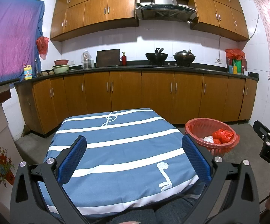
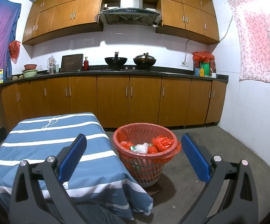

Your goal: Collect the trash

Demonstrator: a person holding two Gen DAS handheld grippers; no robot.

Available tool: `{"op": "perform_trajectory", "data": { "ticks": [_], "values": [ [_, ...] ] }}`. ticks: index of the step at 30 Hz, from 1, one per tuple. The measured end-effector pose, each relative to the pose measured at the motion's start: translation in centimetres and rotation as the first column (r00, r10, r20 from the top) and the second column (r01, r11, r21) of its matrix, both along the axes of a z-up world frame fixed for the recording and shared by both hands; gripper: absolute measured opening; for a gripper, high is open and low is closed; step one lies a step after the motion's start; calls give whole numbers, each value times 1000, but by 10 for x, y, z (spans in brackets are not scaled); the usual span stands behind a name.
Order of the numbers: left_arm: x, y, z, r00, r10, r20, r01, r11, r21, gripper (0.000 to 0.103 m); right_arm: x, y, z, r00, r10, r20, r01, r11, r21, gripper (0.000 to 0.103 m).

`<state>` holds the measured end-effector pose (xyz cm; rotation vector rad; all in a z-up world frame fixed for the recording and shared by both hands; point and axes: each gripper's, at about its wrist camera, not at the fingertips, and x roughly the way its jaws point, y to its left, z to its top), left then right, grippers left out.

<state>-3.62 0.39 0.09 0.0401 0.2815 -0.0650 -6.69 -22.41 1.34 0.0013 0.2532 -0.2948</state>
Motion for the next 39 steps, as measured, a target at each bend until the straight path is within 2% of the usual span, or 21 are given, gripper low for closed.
{"op": "perform_trajectory", "data": {
  "ticks": [39],
  "values": [
    [-10, -14, -4, 1000, 6, -11, -6, 1000, -14, 101, 0, 0, 0, 1000, 3, -3, -3, 1000, 4, 99]
  ]
}}
